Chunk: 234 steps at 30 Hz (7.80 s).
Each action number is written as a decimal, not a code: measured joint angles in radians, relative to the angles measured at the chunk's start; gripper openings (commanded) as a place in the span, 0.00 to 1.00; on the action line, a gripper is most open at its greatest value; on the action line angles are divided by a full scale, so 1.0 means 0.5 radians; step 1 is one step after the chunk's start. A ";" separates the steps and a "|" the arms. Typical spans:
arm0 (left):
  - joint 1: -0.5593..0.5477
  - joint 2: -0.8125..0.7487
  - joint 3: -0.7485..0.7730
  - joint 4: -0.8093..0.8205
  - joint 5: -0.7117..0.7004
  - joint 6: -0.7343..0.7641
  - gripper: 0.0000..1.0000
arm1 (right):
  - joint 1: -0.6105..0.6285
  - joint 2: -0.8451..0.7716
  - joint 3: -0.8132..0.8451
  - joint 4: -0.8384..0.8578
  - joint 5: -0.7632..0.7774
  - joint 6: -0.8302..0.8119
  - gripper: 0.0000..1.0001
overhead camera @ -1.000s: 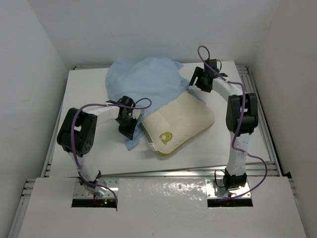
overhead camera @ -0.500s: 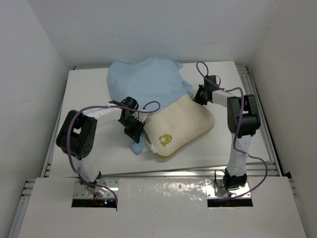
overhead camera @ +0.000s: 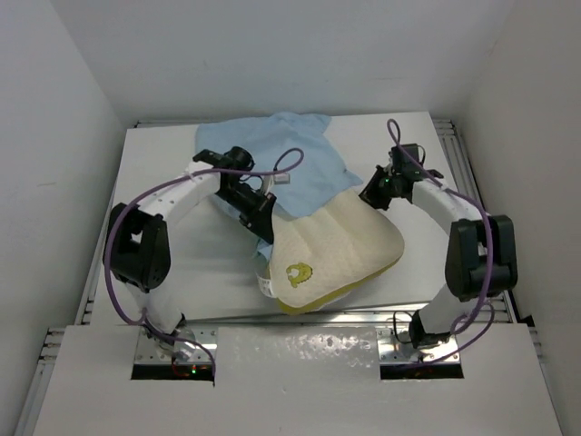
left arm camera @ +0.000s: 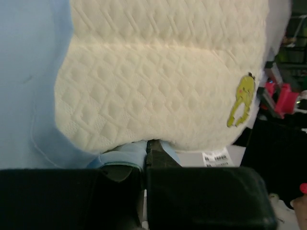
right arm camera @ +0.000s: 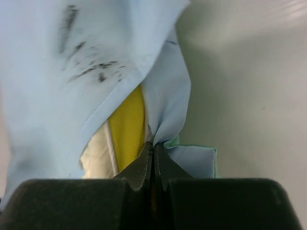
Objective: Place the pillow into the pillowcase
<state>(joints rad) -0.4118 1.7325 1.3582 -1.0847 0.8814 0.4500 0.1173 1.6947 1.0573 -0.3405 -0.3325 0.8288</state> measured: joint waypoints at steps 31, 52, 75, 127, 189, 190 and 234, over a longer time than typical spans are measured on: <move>0.829 0.065 1.496 0.270 0.300 -0.407 0.00 | -0.204 -0.504 1.023 -0.611 -0.261 0.065 0.00; 1.067 -0.302 0.848 0.744 0.111 -0.720 0.00 | 0.352 -0.481 0.916 -0.476 -0.084 -0.362 0.48; 1.092 -0.372 0.094 0.665 -1.046 -0.228 0.00 | 1.227 0.238 0.047 0.654 0.134 0.087 0.82; 1.115 0.015 -0.220 0.578 -1.582 0.016 0.00 | 0.545 0.610 0.395 0.333 0.294 0.034 0.51; 0.793 -0.121 0.407 -0.045 -1.608 0.539 1.00 | 0.897 0.234 -0.002 0.488 -0.245 0.037 0.76; 0.706 -0.219 0.407 -0.012 -1.612 0.600 1.00 | 0.898 0.268 -0.001 0.517 -0.261 0.059 0.73; -0.191 -0.949 -1.185 1.572 -1.844 0.935 0.00 | 0.922 0.381 0.196 1.248 -0.008 1.112 0.00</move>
<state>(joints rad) -0.5072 1.2579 0.7658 -0.2989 -0.0406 0.9173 0.5785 1.8851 1.1553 0.2836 -0.3367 1.3849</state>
